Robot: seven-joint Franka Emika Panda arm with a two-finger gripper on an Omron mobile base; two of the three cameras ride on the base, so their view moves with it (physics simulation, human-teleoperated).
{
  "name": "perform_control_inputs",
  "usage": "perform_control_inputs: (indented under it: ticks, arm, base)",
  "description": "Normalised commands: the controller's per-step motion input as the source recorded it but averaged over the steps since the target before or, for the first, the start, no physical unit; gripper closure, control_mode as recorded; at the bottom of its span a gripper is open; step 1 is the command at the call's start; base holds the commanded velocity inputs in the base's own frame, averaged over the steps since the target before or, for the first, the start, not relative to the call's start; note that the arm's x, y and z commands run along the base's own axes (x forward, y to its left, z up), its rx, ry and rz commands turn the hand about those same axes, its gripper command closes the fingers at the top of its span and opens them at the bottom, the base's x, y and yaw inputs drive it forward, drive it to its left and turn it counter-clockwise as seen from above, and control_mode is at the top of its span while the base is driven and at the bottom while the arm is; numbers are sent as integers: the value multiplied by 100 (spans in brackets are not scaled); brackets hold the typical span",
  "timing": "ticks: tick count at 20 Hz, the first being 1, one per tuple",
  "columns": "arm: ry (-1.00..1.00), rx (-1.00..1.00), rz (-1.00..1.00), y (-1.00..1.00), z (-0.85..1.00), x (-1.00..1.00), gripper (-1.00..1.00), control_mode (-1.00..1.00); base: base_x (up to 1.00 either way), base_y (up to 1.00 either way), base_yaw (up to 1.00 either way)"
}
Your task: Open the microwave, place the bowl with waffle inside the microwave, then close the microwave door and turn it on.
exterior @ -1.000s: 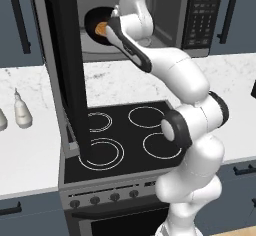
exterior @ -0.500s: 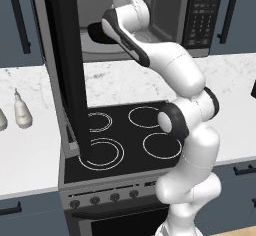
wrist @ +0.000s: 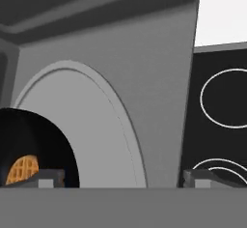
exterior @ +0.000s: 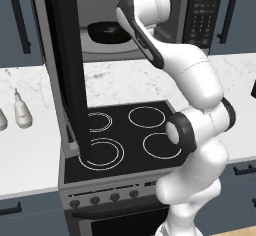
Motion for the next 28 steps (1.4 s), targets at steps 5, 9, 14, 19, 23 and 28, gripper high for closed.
perform_control_inputs:
  ticks: [5, 9, 14, 19, 23, 28]
  arm:
    - [-19, 0, 6, -85, -20, -100, -100, -100]
    - [-18, 0, 9, -80, -15, -100, -100, -100]
    - [-16, -13, 13, -19, -20, -96, -100, -100]
    - [-6, -18, 8, 7, -20, -60, -100, -100]
    - [0, -27, 22, 11, -29, -84, -100, -100]
    - [1, -35, 32, 46, -60, -65, -100, -100]
  base:
    - [0, 0, 0]
    - [0, 0, 0]
    - [0, 0, 0]
    - [0, 0, 0]
    - [0, 0, 0]
    - [0, 0, 0]
